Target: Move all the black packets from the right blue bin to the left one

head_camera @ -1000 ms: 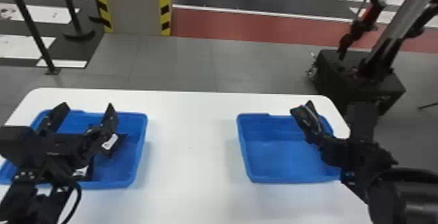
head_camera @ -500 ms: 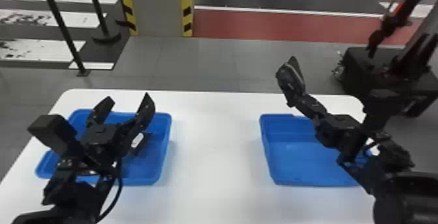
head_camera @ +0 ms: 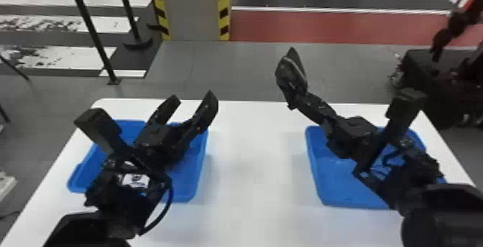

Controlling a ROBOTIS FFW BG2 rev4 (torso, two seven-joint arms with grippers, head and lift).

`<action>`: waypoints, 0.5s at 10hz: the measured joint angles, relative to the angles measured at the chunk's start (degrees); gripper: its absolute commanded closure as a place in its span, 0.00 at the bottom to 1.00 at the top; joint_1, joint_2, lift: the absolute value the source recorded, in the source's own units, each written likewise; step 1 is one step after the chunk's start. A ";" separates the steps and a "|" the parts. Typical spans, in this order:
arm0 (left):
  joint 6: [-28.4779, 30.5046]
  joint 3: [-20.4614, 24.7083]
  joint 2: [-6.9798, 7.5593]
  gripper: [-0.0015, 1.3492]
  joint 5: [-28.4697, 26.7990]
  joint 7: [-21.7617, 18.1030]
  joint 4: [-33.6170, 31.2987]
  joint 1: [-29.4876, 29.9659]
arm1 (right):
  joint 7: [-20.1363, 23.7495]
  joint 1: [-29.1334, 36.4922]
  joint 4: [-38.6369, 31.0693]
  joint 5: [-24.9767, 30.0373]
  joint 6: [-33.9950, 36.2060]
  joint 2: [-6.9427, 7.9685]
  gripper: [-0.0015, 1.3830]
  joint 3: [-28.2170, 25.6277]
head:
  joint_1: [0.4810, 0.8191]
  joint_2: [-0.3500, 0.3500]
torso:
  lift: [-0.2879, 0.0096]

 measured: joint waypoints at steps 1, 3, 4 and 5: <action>0.59 -0.79 0.01 0.07 0.32 -0.25 -0.73 -0.41 | 0.18 -0.47 0.00 -0.89 -0.02 -0.05 0.82 1.67 | 0.56 0.54 | 0.60; 1.47 -1.58 0.09 0.07 0.44 -0.44 -0.98 -0.89 | 0.13 -1.58 0.29 -2.93 0.29 -0.27 0.82 6.11 | 0.55 0.58 | 0.60; 1.05 -1.81 0.10 0.07 0.85 -0.46 -1.02 -0.88 | 0.13 -2.27 1.09 -3.31 0.38 -0.32 0.82 7.92 | 0.56 0.61 | 0.60; 0.70 -2.11 0.10 0.07 1.17 -0.46 -1.14 -0.89 | 0.13 -2.78 1.84 -3.64 0.40 -0.41 0.82 9.17 | 0.56 0.63 | 0.60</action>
